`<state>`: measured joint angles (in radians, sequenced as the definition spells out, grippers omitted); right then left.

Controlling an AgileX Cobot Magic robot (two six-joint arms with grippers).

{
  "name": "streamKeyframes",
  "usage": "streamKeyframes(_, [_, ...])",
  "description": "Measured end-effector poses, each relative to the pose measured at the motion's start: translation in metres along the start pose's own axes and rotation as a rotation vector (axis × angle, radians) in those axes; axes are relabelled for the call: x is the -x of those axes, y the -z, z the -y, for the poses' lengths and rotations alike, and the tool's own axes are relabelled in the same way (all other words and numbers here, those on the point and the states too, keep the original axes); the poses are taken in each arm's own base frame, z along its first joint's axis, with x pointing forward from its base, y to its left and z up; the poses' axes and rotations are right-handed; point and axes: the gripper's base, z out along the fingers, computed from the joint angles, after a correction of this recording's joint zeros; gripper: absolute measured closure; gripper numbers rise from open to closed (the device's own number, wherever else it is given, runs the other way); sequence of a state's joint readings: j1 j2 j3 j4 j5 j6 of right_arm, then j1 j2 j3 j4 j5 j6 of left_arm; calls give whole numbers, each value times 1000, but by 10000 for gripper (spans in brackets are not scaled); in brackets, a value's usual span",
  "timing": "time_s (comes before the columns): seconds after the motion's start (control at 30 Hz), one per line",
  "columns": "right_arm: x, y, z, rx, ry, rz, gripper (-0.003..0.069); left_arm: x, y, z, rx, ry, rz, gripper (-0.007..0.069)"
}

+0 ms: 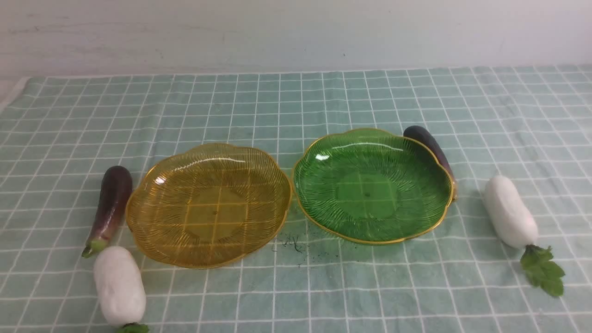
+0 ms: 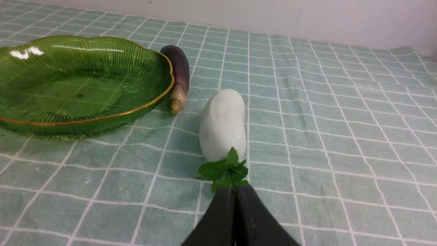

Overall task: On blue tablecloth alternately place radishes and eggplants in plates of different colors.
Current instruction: 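Pick up the white radish and place it in the left plate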

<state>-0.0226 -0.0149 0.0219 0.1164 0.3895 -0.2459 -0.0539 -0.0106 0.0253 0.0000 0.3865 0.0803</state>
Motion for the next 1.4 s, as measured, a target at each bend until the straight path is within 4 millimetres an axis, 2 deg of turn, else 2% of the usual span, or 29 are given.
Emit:
streamKeyframes(0.5, [0, 0, 0, 0, 0, 0, 673, 1, 0, -1, 6, -10, 8, 632])
streamKeyframes(0.57, [0, 0, 0, 0, 0, 0, 673, 3, 0, 0, -3, 47, 43, 632])
streamKeyframes(0.7, [0, 0, 0, 0, 0, 0, 673, 21, 2, 1, -61, 388, 235, 632])
streamKeyframes(0.83, [0, 0, 0, 0, 0, 0, 673, 36, 7, -4, -85, 620, 411, 632])
streamKeyframes(1.0, [0, 0, 0, -3, 8, 3, 673, 51, 18, -17, -59, 776, 656, 632])
streamKeyframes(1.07, [1, 0, 0, -5, 6, 14, 673, 63, 26, -21, -62, 818, 746, 632])
streamKeyframes(1.13, [3, 0, 0, -2, -34, 37, 673, 84, 39, -20, -104, 814, 771, 632])
streamKeyframes(1.23, [13, 0, 0, 17, -311, 158, 673, 128, 64, -11, -191, 709, 671, 632])
streamKeyframes(1.27, [16, 1, 1, 22, -411, 194, 673, 141, 66, -7, -211, 662, 584, 632])
streamKeyframes(1.37, [22, 3, 5, 44, -756, 280, 673, 163, 55, 2, -233, 567, 292, 632])
streamKeyframes(1.4, [24, 3, 6, 49, -846, 297, 673, 166, 44, 5, -237, 537, 126, 632])
